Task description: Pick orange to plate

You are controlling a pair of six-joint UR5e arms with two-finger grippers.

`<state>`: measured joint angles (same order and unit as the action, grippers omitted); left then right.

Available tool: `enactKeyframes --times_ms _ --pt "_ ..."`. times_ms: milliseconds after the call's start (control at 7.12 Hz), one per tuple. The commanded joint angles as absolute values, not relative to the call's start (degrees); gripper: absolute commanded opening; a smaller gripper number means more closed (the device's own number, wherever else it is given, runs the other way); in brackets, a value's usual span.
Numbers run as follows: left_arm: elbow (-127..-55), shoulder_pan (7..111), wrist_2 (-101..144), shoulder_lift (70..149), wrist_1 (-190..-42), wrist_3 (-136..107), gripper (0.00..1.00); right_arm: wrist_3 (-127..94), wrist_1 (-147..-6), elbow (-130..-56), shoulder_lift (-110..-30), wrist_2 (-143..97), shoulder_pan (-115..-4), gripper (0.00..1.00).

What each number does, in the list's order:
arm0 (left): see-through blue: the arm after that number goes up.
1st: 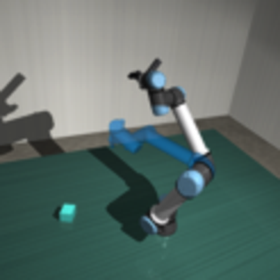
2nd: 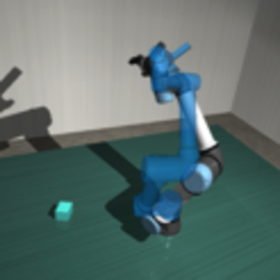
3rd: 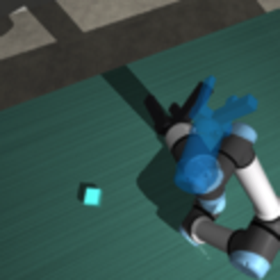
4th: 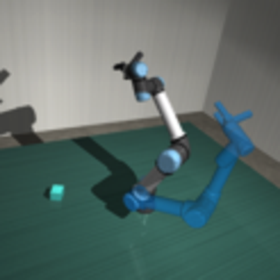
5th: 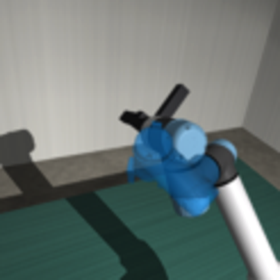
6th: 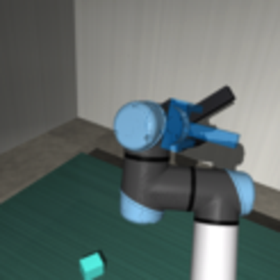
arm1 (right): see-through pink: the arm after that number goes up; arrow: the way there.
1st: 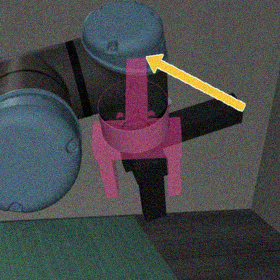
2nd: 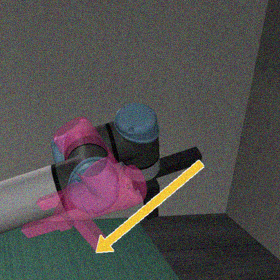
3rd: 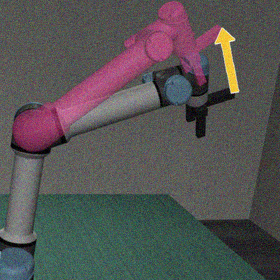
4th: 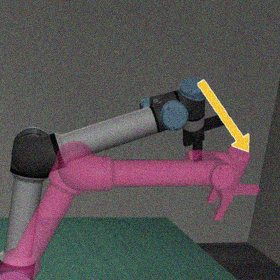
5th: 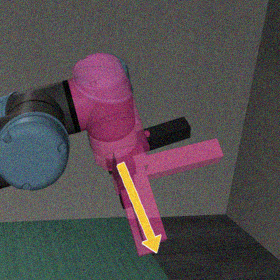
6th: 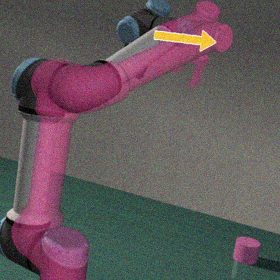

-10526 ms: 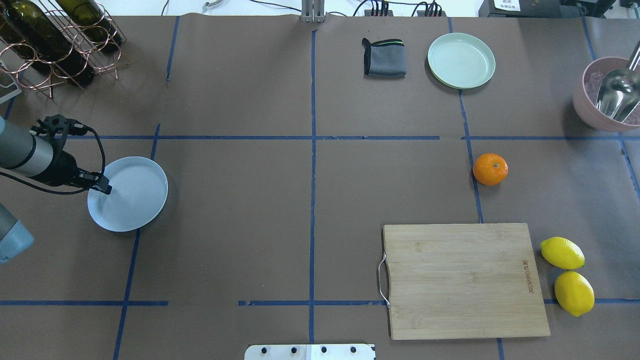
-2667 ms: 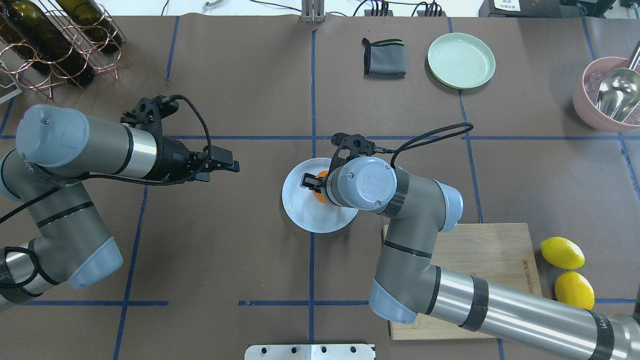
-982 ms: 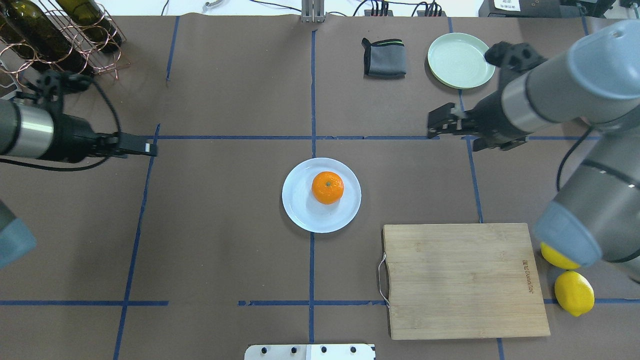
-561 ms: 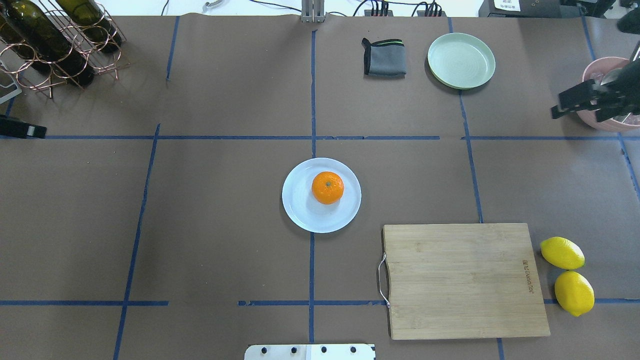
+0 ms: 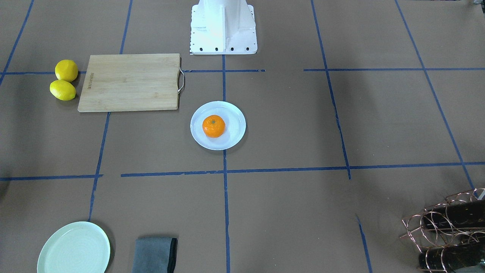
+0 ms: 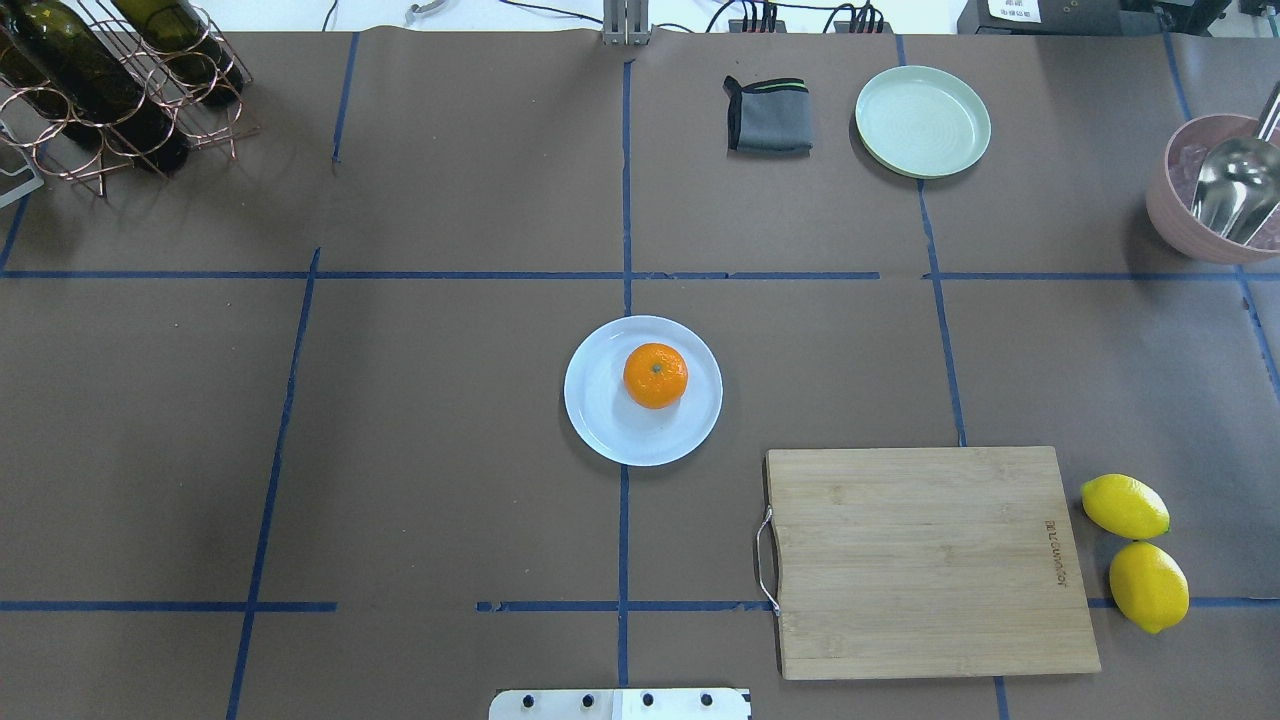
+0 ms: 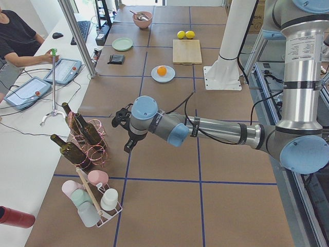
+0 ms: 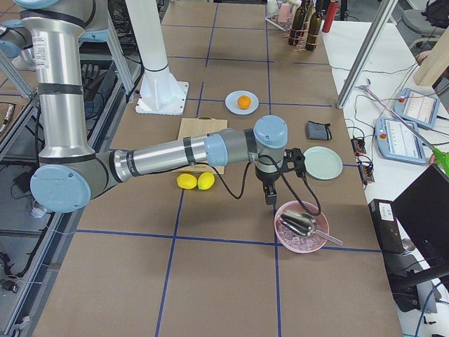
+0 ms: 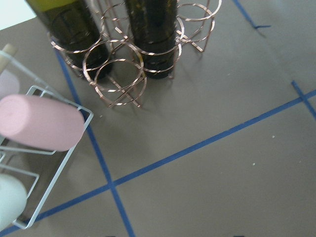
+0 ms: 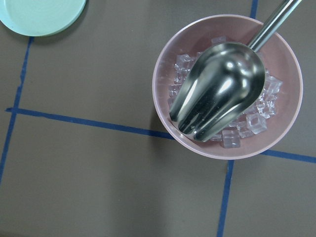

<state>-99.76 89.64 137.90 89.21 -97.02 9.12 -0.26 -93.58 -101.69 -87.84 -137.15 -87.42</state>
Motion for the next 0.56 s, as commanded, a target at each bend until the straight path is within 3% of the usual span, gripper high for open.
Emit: enactKeyframes --times_ms 0,421 --pt "-102.0 90.8 137.8 89.0 -84.4 12.2 1.0 2.7 -96.5 -101.2 -88.2 -137.3 -87.8 1.0" --pt "-103.5 90.9 138.7 86.0 -77.5 12.4 1.0 2.5 -96.2 -101.5 -88.6 -137.2 -87.5 1.0"
